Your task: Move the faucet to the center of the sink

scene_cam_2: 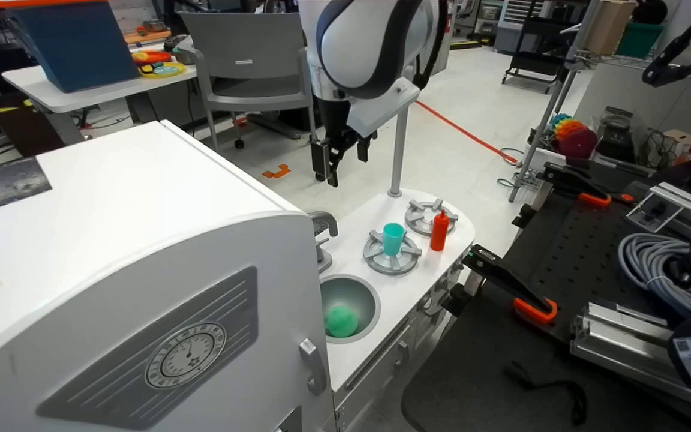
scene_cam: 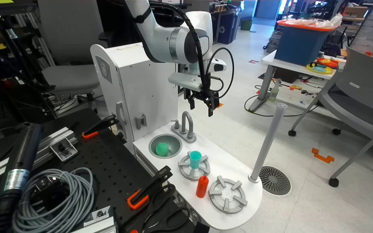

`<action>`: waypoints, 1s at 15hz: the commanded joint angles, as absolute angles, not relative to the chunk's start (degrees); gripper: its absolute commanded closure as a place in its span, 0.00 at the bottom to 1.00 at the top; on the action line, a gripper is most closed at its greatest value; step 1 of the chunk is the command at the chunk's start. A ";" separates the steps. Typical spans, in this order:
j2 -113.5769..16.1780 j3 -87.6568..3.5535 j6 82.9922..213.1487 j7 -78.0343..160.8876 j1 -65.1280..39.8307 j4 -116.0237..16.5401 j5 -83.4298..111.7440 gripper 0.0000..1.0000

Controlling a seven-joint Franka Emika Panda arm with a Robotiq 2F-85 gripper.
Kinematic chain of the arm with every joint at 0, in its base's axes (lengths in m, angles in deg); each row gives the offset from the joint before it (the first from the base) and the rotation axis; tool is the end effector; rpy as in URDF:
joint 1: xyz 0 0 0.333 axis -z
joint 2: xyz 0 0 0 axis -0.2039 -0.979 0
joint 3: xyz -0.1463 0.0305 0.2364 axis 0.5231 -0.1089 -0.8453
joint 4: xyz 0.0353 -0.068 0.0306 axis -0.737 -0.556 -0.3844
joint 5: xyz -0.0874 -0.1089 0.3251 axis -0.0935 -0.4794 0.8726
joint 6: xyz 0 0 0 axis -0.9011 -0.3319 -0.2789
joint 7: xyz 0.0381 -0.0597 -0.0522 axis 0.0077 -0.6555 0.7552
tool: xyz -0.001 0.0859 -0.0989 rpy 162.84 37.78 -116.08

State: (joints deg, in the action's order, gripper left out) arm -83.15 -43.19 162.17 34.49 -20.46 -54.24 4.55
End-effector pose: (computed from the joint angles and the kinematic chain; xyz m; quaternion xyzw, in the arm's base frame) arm 0.6084 0.0652 0.0690 0.9957 0.0529 0.0181 0.0744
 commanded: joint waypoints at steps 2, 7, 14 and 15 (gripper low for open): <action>-92.14 -41.73 154.47 35.87 -24.29 -40.52 4.20 0.00; -97.15 -42.44 148.14 37.43 -26.06 -35.24 4.08 0.00; -103.08 -41.78 143.64 41.27 -29.32 -30.98 0.31 0.00; -103.89 -41.66 143.49 42.09 -29.95 -30.27 -0.68 0.00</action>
State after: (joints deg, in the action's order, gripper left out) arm -100.97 -42.66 146.04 39.87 -28.01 -34.34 1.95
